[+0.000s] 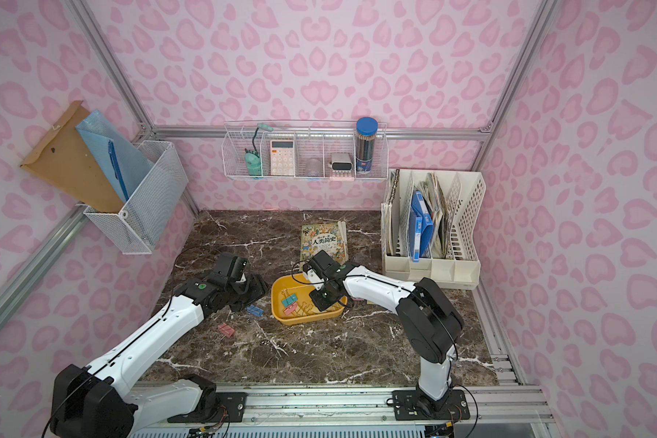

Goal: Take out the binder clips from the storage box
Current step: Pick up the binder clip from the storage box.

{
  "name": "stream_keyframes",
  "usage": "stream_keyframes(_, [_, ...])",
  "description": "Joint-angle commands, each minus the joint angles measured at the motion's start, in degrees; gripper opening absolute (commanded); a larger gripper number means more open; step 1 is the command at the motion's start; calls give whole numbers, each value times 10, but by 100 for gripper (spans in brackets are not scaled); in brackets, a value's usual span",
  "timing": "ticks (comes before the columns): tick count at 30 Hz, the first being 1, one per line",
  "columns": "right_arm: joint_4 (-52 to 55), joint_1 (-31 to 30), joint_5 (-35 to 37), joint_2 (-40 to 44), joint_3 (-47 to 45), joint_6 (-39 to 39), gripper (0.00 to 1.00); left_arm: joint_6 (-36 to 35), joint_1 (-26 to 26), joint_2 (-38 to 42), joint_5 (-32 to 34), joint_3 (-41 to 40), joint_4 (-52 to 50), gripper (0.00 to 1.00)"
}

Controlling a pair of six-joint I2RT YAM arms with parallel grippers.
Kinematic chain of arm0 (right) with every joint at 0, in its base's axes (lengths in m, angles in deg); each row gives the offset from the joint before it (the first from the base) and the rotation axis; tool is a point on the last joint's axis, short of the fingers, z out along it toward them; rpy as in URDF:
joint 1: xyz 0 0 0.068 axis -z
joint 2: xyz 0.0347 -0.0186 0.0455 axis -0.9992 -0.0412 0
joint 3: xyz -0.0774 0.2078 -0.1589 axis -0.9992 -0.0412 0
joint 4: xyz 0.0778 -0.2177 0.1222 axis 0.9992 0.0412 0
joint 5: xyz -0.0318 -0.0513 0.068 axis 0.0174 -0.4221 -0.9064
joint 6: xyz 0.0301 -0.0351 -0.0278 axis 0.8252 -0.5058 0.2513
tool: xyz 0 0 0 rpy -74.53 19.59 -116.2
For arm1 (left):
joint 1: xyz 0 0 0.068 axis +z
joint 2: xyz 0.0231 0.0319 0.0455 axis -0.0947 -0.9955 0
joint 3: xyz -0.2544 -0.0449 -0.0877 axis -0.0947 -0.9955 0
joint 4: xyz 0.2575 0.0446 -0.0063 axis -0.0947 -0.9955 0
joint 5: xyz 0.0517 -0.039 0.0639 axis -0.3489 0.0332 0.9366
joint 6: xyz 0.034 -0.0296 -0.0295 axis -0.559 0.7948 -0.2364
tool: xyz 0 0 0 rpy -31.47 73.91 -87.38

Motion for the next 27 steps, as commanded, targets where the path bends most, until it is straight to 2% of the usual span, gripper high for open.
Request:
stream_keyframes(1, [22,-1,5,-4,8,-20,18,7,0,-1,-2,-2,9,66])
stream_keyframes(6, [33,-1,8,-8,24,-25,6,7,0,-10,-7,1,9,65])
stream_keyframes(9, [37,-1,4,-2,36,-25,3,7,-1,-16,-16,5,10,65])
stream_keyframes(12, [31,0,-2,12,36,-25,3,6,-2,-14,-22,8,13,65])
stream_keyframes(15, [28,0,29,28,36,-12,2,5,-3,-9,-28,8,18,66])
stream_keyframes(21, [3,4,46,67,36,12,2,0,-6,1,-45,8,39,67])
stream_keyframes(27, [-68,17,58,162,-24,61,1,0,-31,-2,-58,16,69,72])
